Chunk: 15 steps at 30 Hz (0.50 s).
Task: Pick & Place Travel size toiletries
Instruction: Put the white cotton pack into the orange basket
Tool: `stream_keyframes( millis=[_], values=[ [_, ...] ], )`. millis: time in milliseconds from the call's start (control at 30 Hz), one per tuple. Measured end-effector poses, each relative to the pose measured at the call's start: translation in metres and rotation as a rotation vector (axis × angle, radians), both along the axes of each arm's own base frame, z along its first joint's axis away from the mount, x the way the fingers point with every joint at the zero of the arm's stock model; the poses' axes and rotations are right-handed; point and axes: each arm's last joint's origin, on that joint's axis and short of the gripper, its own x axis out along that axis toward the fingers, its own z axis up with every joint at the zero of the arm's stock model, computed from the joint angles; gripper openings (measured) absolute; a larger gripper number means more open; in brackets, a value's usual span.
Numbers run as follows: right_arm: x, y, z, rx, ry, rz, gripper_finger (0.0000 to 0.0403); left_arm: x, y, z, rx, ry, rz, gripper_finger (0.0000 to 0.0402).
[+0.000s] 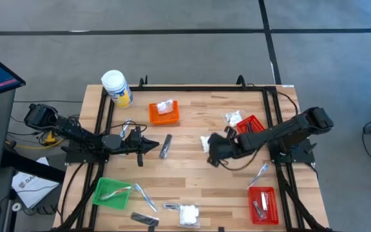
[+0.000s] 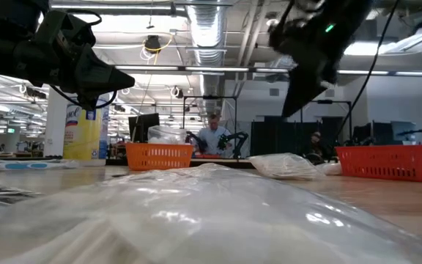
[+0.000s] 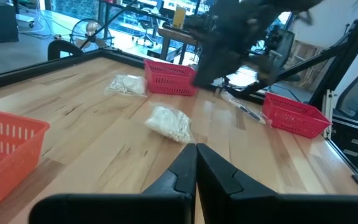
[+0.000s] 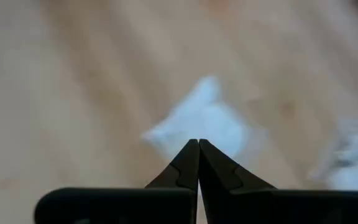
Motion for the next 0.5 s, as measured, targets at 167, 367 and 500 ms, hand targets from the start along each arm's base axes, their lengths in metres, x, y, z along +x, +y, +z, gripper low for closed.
stream_keyframes(
  millis=[167,367,500],
  values=[
    [0.005,-0.032,-0.027,0.004,0.134,-0.178,0.0,0.0,0.0,0.0,-0.001,-0.001,0.0,0.0002],
    [0.012,-0.055,-0.055,0.046,0.24,-0.233,0.0,0.001,0.0,0.001,0.002,-0.004,-0.001,0.0002],
    [0.028,-0.053,-0.068,0.142,0.2,-0.094,0.0,0.001,0.0,0.001,0.003,-0.004,0.0,0.0002]
  ],
)
